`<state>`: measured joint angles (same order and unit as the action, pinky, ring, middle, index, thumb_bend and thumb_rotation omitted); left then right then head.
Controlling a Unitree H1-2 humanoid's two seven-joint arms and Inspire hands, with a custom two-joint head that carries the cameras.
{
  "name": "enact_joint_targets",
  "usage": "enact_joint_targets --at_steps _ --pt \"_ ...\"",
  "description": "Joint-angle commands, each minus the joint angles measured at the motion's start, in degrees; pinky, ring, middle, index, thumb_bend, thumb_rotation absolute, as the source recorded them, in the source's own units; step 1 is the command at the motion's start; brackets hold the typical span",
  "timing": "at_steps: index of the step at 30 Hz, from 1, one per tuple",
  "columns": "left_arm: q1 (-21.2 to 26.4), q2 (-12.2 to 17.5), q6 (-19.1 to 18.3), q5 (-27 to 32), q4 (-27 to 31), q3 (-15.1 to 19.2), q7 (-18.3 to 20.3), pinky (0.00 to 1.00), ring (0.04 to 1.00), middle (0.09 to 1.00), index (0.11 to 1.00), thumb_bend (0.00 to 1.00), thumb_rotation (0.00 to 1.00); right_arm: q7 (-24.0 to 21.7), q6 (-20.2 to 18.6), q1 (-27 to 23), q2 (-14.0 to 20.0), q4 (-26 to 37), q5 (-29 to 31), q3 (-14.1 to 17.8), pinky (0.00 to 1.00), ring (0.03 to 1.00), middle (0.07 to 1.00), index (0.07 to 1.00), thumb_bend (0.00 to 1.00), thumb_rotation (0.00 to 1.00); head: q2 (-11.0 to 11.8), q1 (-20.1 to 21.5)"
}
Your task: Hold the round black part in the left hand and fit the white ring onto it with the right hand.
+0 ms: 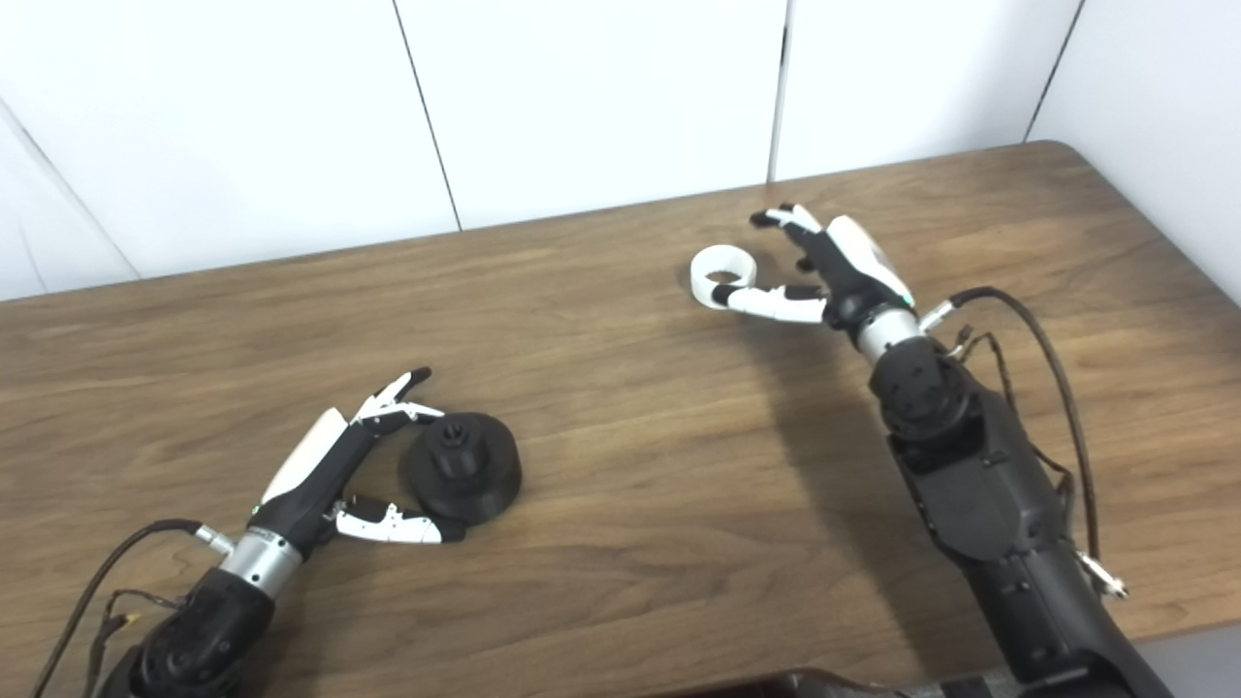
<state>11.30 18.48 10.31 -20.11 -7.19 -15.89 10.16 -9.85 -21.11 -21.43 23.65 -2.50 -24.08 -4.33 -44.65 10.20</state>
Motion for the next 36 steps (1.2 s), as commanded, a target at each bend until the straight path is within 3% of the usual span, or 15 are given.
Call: enact_joint_targets --at_steps 1,5,16,27,36 --pt "-0.22 0.49 -0.95 0.01 -0.64 -0.47 2.04 1.00 1.000 1.000 0.631 0.92 0.33 -0.20 0.01 -3.71 1.16 0.16 -0.62 -0.33 0.81 0.992 1.000 0.897 0.94 0.59 -0.02 0.02" --pt "-0.37 0.45 -1.10 0.04 -0.48 -0.47 2.09 1.00 1.000 1.000 0.632 0.92 0.33 -0.59 -0.17 -4.27 0.85 -0.95 -0.53 -1.20 0.80 0.999 1.000 0.903 1.00 0.61 -0.03 0.06" --pt "-0.87 0.37 -0.56 0.29 -0.85 -0.25 1.87 1.00 1.000 1.000 0.630 0.93 0.34 -1.01 0.13 -5.83 0.78 -4.38 -1.87 -3.47 0.79 1.000 1.000 0.945 1.00 0.67 -0.06 -0.62" --pt "-0.79 0.57 -0.14 0.23 -1.30 0.05 1.59 1.00 1.000 1.000 0.626 0.93 0.34 -0.99 -0.19 -6.09 0.42 -5.37 -2.07 -3.64 0.79 1.000 1.000 0.998 1.00 0.62 0.15 -1.05" --pt "-0.88 0.80 0.02 0.61 -1.14 0.48 1.91 1.00 1.000 1.000 0.627 0.92 0.33 0.12 0.16 -7.37 0.46 -7.87 -4.29 -5.36 0.78 0.989 1.000 0.980 1.00 0.57 0.41 -1.30"
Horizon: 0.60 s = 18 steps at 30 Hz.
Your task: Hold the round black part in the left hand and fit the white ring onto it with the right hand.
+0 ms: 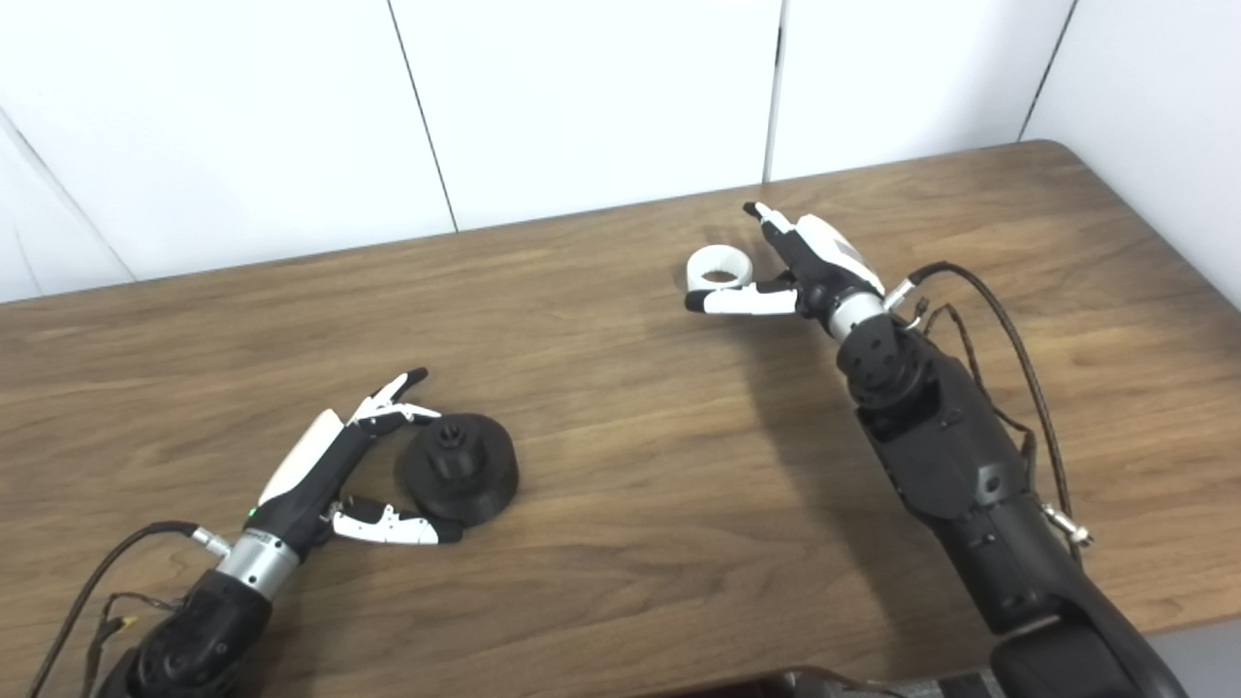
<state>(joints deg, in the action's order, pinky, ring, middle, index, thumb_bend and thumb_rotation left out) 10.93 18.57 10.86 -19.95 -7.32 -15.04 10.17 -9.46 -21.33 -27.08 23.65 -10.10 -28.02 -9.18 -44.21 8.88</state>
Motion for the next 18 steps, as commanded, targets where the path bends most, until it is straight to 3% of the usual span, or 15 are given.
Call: enact_joint_targets --at_steps 1,8,18 --pt "-0.52 0.74 -0.51 0.40 -1.00 -0.33 1.88 1.00 1.000 1.000 0.627 0.92 0.33 -0.06 0.38 -1.91 0.41 -0.59 -0.66 -0.75 0.78 0.989 1.000 0.977 1.00 0.57 -0.01 -0.07" --pt "-0.89 0.86 -1.00 0.53 -0.24 0.04 2.03 1.00 1.000 1.000 0.624 0.92 0.33 1.72 1.10 -3.27 -0.21 -3.26 -2.09 -1.64 0.79 0.975 1.000 0.901 0.95 0.44 -0.04 -0.55" --pt "-1.50 1.03 -1.02 0.81 0.57 0.36 2.12 1.00 1.000 1.000 0.624 0.92 0.33 3.59 3.77 -5.27 0.57 -7.29 -4.13 -3.03 0.81 0.968 1.000 0.859 0.93 0.44 -0.15 -0.87"
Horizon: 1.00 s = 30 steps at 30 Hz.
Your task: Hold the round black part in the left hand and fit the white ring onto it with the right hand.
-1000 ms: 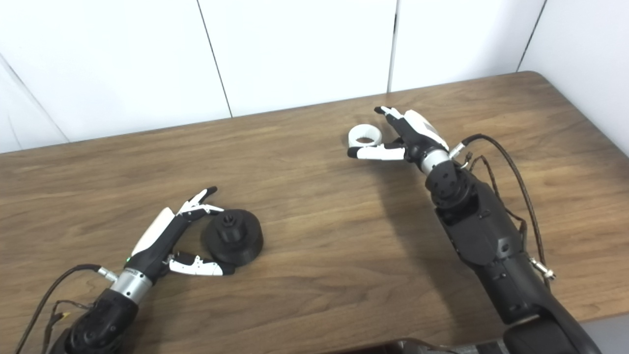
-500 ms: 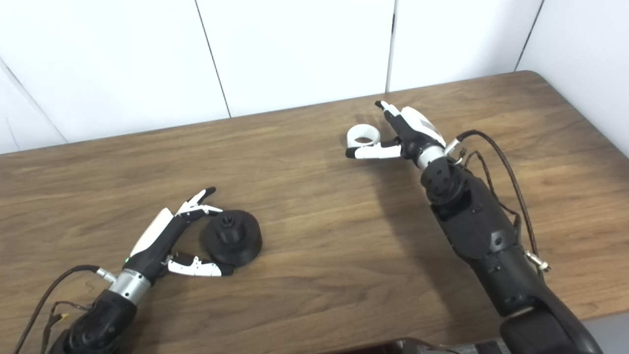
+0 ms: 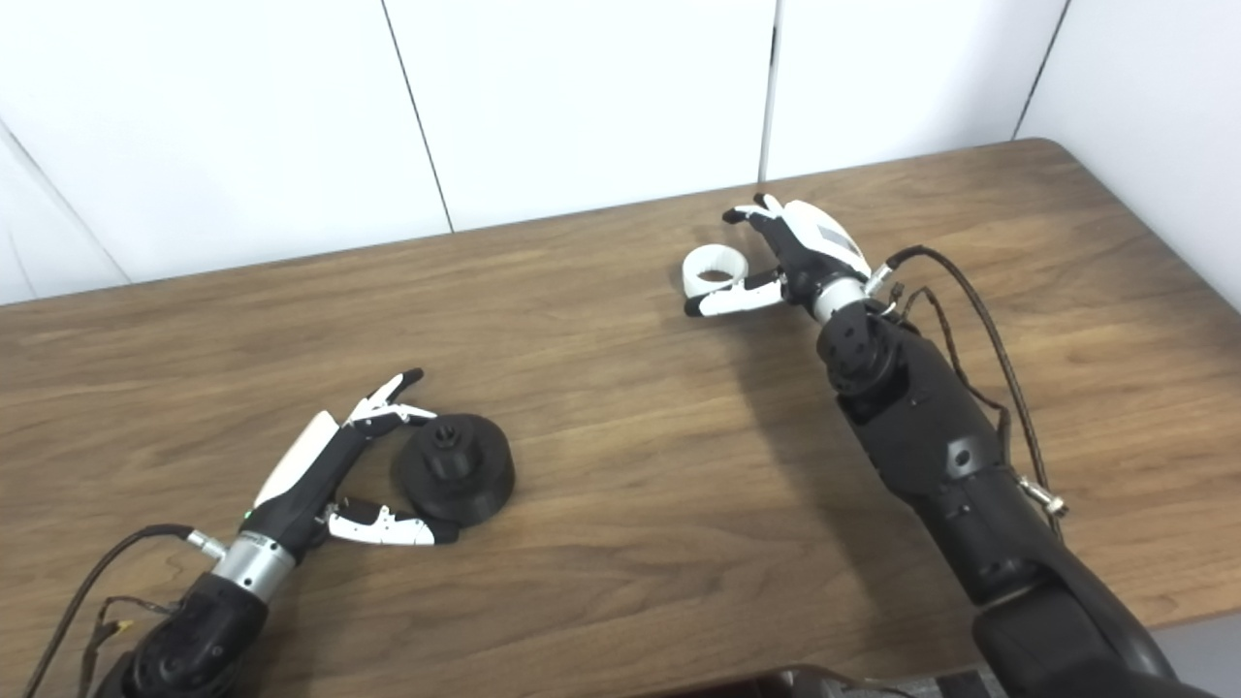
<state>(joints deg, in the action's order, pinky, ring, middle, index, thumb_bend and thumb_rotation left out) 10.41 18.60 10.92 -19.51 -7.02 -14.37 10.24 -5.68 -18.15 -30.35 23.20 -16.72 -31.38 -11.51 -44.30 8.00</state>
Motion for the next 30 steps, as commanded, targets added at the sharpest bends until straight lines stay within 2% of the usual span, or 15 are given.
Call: enact_joint_targets --at_steps 1,10,17,20,26,30 --pt "-1.03 0.99 -1.02 0.34 0.33 -0.29 2.02 1.00 1.000 1.000 0.624 0.92 0.33 -0.32 0.91 -2.27 1.33 -1.11 -1.06 -0.98 0.82 0.970 1.000 0.862 0.93 0.44 -0.08 0.04" --pt "-1.46 0.85 -1.31 0.20 0.57 -0.39 2.11 1.00 1.000 1.000 0.626 0.91 0.34 -1.08 2.04 -3.00 2.70 -2.23 -1.93 -2.09 0.90 0.985 1.000 0.849 0.93 0.44 -0.34 -0.23" --pt "-1.81 0.93 -1.36 0.60 0.90 -0.20 2.24 1.00 1.000 1.000 0.625 0.91 0.34 -0.29 3.49 -3.38 3.35 -3.37 -3.48 -3.31 0.89 0.981 1.000 0.794 0.92 0.41 -0.44 -0.38" --pt "-1.86 0.92 -1.25 0.94 1.00 -0.09 2.33 1.00 1.000 1.000 0.623 0.91 0.34 -0.42 4.50 -3.76 3.91 -4.07 -3.67 -3.46 0.90 0.985 1.000 0.798 0.92 0.42 -0.52 -0.37" --pt "-1.89 0.76 -1.24 0.41 0.71 -0.22 2.00 1.00 1.000 1.000 0.623 0.92 0.35 -1.54 3.62 -4.37 5.57 -2.26 -5.61 -4.07 0.88 0.972 0.989 0.801 0.91 0.39 -0.49 -0.14" --pt "-1.95 0.59 -1.56 0.44 0.98 -0.26 2.05 1.00 1.000 1.000 0.625 0.91 0.34 -2.96 3.79 -4.86 7.20 -2.19 -7.73 -5.80 0.90 0.982 0.995 0.811 0.90 0.40 -0.55 -0.36"
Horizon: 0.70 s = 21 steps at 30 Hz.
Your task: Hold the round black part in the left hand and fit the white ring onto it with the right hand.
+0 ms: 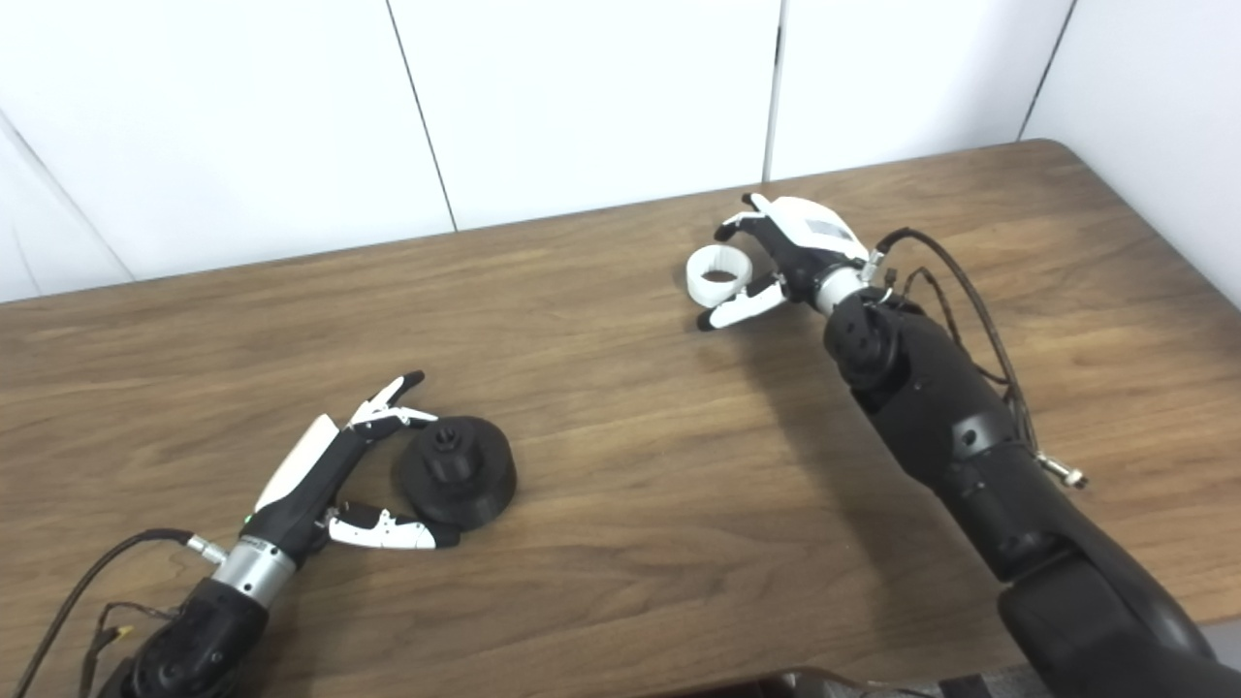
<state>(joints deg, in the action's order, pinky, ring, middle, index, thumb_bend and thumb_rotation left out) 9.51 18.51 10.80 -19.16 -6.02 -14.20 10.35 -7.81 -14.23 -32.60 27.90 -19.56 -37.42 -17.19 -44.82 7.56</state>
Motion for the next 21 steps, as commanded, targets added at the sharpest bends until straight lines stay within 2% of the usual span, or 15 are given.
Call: enact_joint_targets --at_steps 1,7,16,21 --pt "-1.09 0.70 -1.56 0.07 0.11 -0.42 1.97 1.00 1.000 1.000 0.626 0.91 0.33 -1.24 -0.05 -2.68 2.89 0.75 -2.31 -0.59 0.92 0.986 0.997 0.814 0.90 0.40 0.00 0.05" --pt "-1.15 1.03 -1.55 0.11 0.08 -0.37 2.09 1.00 1.000 1.000 0.626 0.91 0.34 -1.99 0.62 -3.04 4.00 0.51 -4.58 -2.07 0.94 0.985 0.995 0.816 0.92 0.42 -0.02 0.11" --pt "-1.26 1.11 -1.34 0.65 0.45 -0.09 2.11 1.00 1.000 1.000 0.622 0.90 0.33 -2.37 0.64 -2.64 3.74 0.57 -5.89 -2.27 0.95 0.993 0.987 0.799 0.91 0.43 -0.14 0.18" --pt "-1.27 1.16 -1.73 0.66 0.55 -0.16 2.28 1.00 1.000 1.000 0.622 0.91 0.33 -1.56 0.37 -2.01 3.14 0.87 -6.02 -1.71 0.94 0.986 0.968 0.755 0.87 0.40 -0.21 0.08"
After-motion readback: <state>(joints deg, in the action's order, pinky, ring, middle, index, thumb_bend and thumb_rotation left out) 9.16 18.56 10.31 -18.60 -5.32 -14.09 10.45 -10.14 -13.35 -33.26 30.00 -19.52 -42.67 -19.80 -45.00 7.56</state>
